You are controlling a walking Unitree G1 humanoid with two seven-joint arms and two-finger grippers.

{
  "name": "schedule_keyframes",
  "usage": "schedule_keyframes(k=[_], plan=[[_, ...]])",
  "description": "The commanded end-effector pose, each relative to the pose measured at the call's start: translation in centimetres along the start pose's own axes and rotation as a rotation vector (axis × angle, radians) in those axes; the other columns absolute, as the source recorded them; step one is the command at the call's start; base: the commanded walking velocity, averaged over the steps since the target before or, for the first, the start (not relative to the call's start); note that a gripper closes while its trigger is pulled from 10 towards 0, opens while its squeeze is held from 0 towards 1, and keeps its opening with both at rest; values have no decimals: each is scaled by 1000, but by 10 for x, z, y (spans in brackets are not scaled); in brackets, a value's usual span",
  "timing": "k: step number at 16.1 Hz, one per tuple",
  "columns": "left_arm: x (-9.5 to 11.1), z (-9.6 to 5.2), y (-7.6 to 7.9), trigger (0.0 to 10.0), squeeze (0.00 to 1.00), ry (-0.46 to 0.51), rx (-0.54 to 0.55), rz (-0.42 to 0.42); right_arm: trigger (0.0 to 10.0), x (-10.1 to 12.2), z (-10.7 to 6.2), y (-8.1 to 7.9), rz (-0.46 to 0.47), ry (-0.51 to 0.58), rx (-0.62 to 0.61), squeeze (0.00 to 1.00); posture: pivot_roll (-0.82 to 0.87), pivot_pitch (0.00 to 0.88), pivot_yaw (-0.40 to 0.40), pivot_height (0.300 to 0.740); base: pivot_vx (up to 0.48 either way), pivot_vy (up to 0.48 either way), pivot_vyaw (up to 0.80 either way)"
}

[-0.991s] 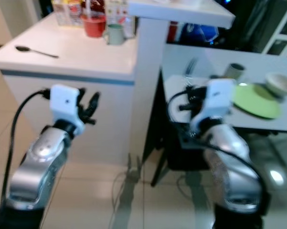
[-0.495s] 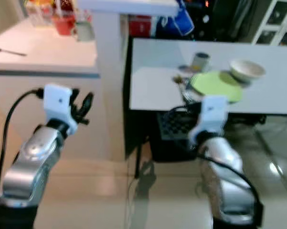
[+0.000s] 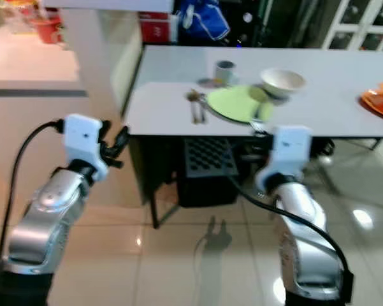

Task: Setting the table

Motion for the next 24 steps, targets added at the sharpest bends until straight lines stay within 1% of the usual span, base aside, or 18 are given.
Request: schedule_keyframes(k=[1, 4, 7, 9, 11, 12, 13, 15, 18, 21, 22, 24], plan=[[3, 1, 4, 10000, 0, 12, -8, 5, 10000, 6, 1, 7, -27, 26, -9, 0, -9, 0, 23, 740, 0, -480, 0], [0, -2, 3, 10000, 0, 8, 0, 8, 10000, 0, 2, 12, -3, 28, -25, 0, -6, 0, 12, 740, 0, -480, 0], [-15, -9, -6, 10000, 0, -21, 39, 26, 10000, -12, 1, 13, 17, 18, -18, 0, -5, 0, 2, 740, 0, -480, 0], [-18, -13, -14, 10000, 0, -15, 86, 9, 10000, -21, -1, 17, 27, 14, -31, 0, -4, 0, -5, 740, 0, -480, 0], [-20, -14, -19, 10000, 0, -4, 108, 11, 10000, -35, -2, 18, -1, -15, -29, 0, -3, 0, -6, 740, 0, -480, 0], [-22, -15, -21, 10000, 0, -3, 114, 24, 10000, -37, -3, 17, -5, -17, -27, 0, -4, 0, -5, 740, 0, -480, 0], [-23, -16, -21, 10000, 0, -1, 118, 22, 10000, -34, -3, 17, 3, -8, -27, 0, -4, 0, -5, 740, 0, -480, 0], [-16, -16, -20, 10000, 0, 19, 119, 16, 10000, -28, 1, 13, 14, 8, -13, 0, -8, 0, -6, 740, 0, -480, 0], [-9, -13, -21, 10000, 0, 48, 127, 13, 10000, -25, 4, 9, 11, 20, 10, 0, -6, 0, -9, 740, 0, -480, 0], [-2, -10, -19, 10000, 0, 71, 123, 18, 10000, -23, 7, 11, 9, 16, -4, 0, -5, 0, -9, 740, 0, -415, 0], [-1, -9, -19, 10000, 0, 72, 124, 2, 10000, -23, 7, 12, 7, 13, -8, 0, -5, 0, -9, 740, 0, 0, 0], [5, -7, -18, 10000, 0, 93, 119, 18, 10000, -23, 8, 15, 22, -1, -24, 0, -7, 0, -7, 740, 0, 0, 0]])
Point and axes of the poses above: a point about 5 cm out from each wrist's last joint towards the gripper, its own z axis pointing out of the wrist towards the gripper, its own x axis along the axis of the wrist's last joint, y = z × x, the point moved 6 cm from there along z, pointing out of the wrist towards the gripper, and after that the axes turned 11 degrees about -z, right-handed, at the moved point
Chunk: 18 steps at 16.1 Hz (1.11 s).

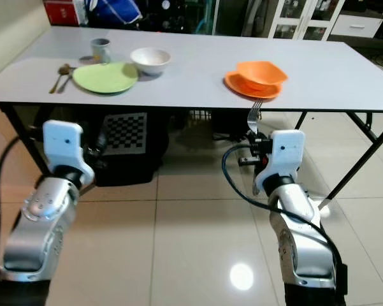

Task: Setting the table

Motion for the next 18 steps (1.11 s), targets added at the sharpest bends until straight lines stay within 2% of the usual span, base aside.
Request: schedule_keyframes(k=[1, 4, 9, 12, 15, 18], plan=[[3, 1, 9, 10000, 0, 10, -31, -14, 10000, -2, -1, 8, 6, -21, -28, 0, -9, 0, -7, 740, 0, 0, 0], [8, 2, 13, 10000, 0, 35, -47, -3, 10000, -1, 0, 5, -10, -19, -14, 0, -9, 0, -6, 740, 183, 0, 0], [9, 3, 9, 10000, 0, 35, -44, -14, 10000, 0, 1, 4, 12, -22, -18, 0, -8, 0, -4, 740, 390, 0, -395], [7, 2, 10, 10000, 0, 29, -57, -8, 10000, 0, 0, 4, 5, -24, -14, 0, -9, 0, -2, 740, 402, 0, 0], [6, 1, 9, 10000, 0, 26, -57, -7, 10000, 3, -1, -7, 18, -14, 45, 0, -8, 0, -3, 740, 404, 0, 0], [6, 1, 8, 10000, 0, 24, -58, -6, 10000, 3, -1, -11, -24, -14, 62, 0, -6, 0, -4, 740, 409, 0, 165]])
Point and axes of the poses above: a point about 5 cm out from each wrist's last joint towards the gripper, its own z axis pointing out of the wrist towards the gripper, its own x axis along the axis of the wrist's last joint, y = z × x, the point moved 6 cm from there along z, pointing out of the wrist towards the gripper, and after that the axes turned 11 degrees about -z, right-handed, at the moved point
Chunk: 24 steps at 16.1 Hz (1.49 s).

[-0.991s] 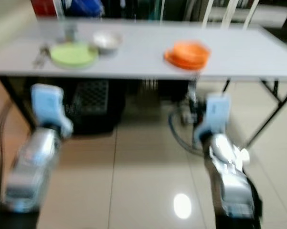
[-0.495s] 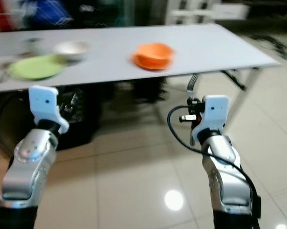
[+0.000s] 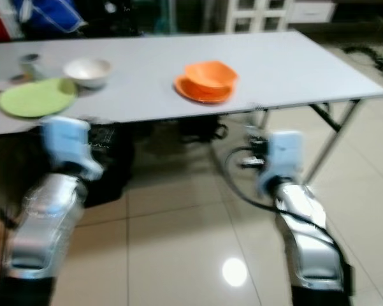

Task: Setting the table

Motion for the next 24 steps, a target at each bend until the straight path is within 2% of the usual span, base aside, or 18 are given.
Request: schedule_keyframes(k=[1, 3, 5, 8, 14, 20, 21, 24], plan=[[5, -2, -13, 10000, 0, 11, 30, 25, 10000, 14, 3, -11, 0, 45, 30, 0, -6, 0, -4, 740, 412, 0, 800], [5, -3, -12, 10000, 0, 8, 22, 30, 10000, 14, 3, -12, -1, 44, 31, 0, -5, 0, -3, 740, 416, 0, 800], [5, -2, -11, 10000, 0, 8, 19, 31, 10000, 13, 2, -5, 47, 44, -4, 0, -5, 0, -3, 740, 418, 0, 0], [4, -2, -8, 10000, 0, 3, 4, 34, 10000, 15, 1, 2, 34, 49, -26, 0, -6, 0, -1, 740, 417, 0, 0], [4, -2, -3, 10000, 0, 0, -19, 31, 10000, 22, -1, 7, 36, 73, -27, 0, -8, 0, 4, 740, 424, 0, 0], [1, -2, -2, 10000, 0, -9, -21, 14, 10000, 21, -3, 5, 18, 69, -18, 0, -13, 0, 8, 740, 434, 0, 0], [0, -3, -3, 10000, 0, -16, -8, -22, 10000, 21, -3, 6, 15, 67, -18, 0, -14, 0, 7, 740, 0, 0, 0], [-5, -3, -4, 10000, 0, -39, 0, -1, 10000, 21, -3, 8, 14, 62, -23, 0, -16, 0, 4, 740, 0, 0, 0]])
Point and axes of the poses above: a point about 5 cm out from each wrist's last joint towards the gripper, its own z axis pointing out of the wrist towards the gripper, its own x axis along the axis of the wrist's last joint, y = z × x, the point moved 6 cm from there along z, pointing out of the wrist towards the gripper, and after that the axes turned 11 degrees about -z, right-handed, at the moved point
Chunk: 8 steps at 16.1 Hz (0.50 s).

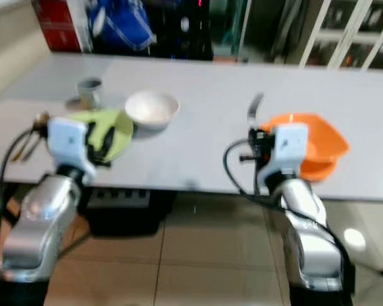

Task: Setting the table

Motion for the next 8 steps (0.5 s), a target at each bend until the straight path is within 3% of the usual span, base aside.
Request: schedule_keyframes(k=[1, 2, 8], plan=[[1, 1, 7, 10000, 0, 5, -11, -1, 10000, 1, -2, 10, -9, -2, -27, 0, -16, 0, 3, 740, 0, 0, 0], [2, 1, 7, 10000, 0, 8, -5, 6, 10000, 2, -2, 10, -12, -2, -31, 0, -16, 0, 3, 740, 0, 0, 0], [2, 2, 7, 10000, 0, 1, -1, 15, 10000, 0, -2, 13, -43, -18, -53, 0, -18, 5, 4, 740, 0, -467, 0]])
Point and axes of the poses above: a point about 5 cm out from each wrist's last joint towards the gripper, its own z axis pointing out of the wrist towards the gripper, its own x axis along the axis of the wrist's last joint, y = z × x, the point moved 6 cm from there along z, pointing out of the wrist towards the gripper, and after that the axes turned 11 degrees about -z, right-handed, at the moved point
